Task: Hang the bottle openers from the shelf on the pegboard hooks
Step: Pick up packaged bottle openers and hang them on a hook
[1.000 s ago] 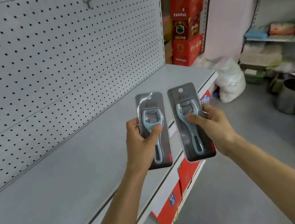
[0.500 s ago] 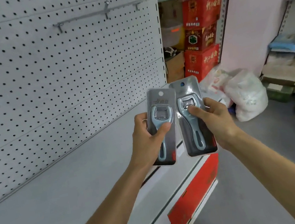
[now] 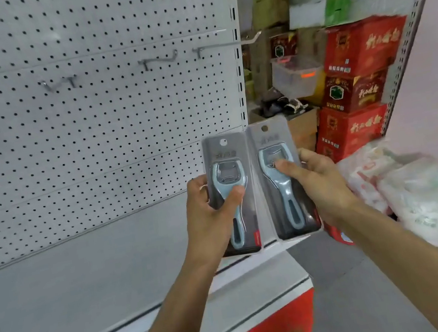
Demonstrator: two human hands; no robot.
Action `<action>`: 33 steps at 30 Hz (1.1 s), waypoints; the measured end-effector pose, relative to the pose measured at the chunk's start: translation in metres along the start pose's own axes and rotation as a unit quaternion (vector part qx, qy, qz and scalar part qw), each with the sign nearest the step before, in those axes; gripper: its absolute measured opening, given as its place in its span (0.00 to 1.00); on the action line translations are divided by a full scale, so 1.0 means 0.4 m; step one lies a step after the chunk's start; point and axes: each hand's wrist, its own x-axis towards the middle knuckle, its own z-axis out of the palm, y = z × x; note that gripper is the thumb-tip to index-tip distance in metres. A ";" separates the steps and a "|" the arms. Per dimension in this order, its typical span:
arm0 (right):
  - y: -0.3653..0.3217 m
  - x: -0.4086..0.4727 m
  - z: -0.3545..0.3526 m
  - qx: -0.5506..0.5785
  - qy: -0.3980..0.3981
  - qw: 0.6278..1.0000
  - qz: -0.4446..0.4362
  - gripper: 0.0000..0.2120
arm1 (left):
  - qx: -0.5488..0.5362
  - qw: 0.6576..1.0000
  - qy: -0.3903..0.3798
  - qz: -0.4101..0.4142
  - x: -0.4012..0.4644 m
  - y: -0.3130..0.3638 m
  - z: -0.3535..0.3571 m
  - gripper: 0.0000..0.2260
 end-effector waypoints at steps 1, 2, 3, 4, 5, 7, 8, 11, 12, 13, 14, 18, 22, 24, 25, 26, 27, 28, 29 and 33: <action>-0.007 0.014 -0.010 -0.004 -0.005 1.000 -0.002 0.07 | 0.001 1.000 0.004 0.001 0.005 0.011 0.012 0.17; -0.013 0.027 -0.018 -0.007 -0.011 1.000 -0.003 0.07 | 0.003 1.000 0.007 0.003 0.010 0.021 0.023 0.18; -0.019 0.042 -0.026 -0.005 -0.015 1.000 -0.004 0.08 | 0.006 1.000 0.010 0.007 0.016 0.030 0.035 0.17; -0.024 0.056 -0.032 0.005 -0.018 1.000 -0.005 0.09 | 0.008 1.000 0.014 0.011 0.024 0.036 0.045 0.17; -0.029 0.069 -0.037 0.018 -0.022 1.000 -0.005 0.09 | 0.010 1.000 0.017 0.014 0.032 0.043 0.054 0.16; -0.040 0.095 -0.044 0.032 -0.034 0.999 -0.008 0.09 | 0.012 0.999 0.023 0.019 0.055 0.052 0.065 0.16; -0.045 0.105 -0.048 0.033 -0.040 0.999 -0.012 0.09 | 0.013 0.999 0.026 0.022 0.069 0.056 0.070 0.16; -0.060 0.140 -0.061 0.034 -0.044 0.998 -0.037 0.08 | 0.004 0.999 0.039 0.033 0.106 0.068 0.082 0.18; -0.070 0.152 -0.065 0.029 -0.043 0.997 -0.049 0.09 | 0.000 0.998 0.045 0.038 0.118 0.073 0.087 0.18; -0.081 0.164 -0.068 0.024 -0.044 0.997 -0.063 0.09 | -0.004 0.998 0.051 0.043 0.129 0.078 0.094 0.18; -0.094 0.177 -0.071 0.019 -0.046 0.996 -0.077 0.09 | -0.011 0.997 0.057 0.047 0.140 0.084 0.101 0.18; -0.143 0.223 -0.074 0.025 -0.067 0.990 -0.123 0.06 | -0.024 0.994 0.079 0.067 0.181 0.115 0.124 0.16; -0.172 0.260 -0.056 0.034 -0.082 0.986 -0.144 0.05 | -0.013 0.992 0.088 0.087 0.214 0.140 0.129 0.17; -0.180 0.279 -0.046 0.038 -0.082 0.985 -0.145 0.04 | -0.009 0.991 0.090 0.095 0.228 0.149 0.128 0.17; -0.184 0.287 -0.042 0.040 -0.081 0.985 -0.145 0.04 | -0.007 0.991 0.090 0.098 0.234 0.153 0.128 0.17; -0.186 0.296 -0.038 0.043 -0.080 0.985 -0.143 0.04 | -0.007 0.991 0.091 0.101 0.240 0.156 0.128 0.17; -0.189 0.303 -0.034 0.046 -0.081 0.986 -0.141 0.04 | -0.009 0.990 0.092 0.103 0.246 0.159 0.128 0.16; -0.192 0.310 -0.030 0.048 -0.083 0.986 -0.139 0.04 | -0.011 0.990 0.092 0.103 0.251 0.159 0.129 0.16; -0.194 0.317 -0.027 0.050 -0.084 0.986 -0.133 0.04 | -0.012 0.990 0.092 0.103 0.257 0.159 0.130 0.16; -0.185 0.342 -0.018 0.055 -0.083 0.991 -0.093 0.07 | 0.001 0.992 0.082 0.098 0.278 0.149 0.128 0.18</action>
